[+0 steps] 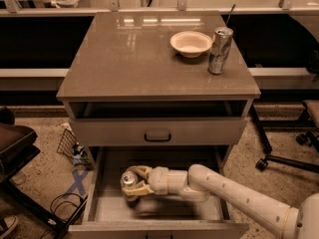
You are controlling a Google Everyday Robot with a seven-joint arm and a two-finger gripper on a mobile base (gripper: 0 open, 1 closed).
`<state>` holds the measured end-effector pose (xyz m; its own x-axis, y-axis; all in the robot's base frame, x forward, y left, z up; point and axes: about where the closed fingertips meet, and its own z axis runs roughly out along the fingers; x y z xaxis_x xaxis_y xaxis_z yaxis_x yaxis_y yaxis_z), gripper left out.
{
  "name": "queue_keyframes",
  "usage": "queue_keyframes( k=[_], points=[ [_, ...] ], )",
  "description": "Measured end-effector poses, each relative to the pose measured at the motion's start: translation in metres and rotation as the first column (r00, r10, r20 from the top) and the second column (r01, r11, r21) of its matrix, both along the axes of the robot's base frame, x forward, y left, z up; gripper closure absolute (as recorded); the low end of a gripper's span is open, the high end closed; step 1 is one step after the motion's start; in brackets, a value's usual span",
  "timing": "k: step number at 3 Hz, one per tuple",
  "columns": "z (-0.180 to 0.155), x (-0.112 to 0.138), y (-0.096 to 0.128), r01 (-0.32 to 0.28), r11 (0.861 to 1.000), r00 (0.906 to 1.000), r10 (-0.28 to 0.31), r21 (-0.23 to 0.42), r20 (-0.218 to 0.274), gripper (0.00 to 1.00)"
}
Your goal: Place 7up can into middle drawer
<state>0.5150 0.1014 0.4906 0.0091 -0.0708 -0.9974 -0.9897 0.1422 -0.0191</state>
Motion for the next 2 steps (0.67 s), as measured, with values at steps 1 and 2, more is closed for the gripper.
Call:
queue_keyframes(
  k=[1,2],
  points=[
    [-0.017,0.001,0.004,-0.009,0.999,0.9990,0.011,-0.046,0.043,1.00],
    [-0.029,0.001,0.002,0.002,0.996,0.9975,0.005,-0.093,0.070,1.00]
  ],
)
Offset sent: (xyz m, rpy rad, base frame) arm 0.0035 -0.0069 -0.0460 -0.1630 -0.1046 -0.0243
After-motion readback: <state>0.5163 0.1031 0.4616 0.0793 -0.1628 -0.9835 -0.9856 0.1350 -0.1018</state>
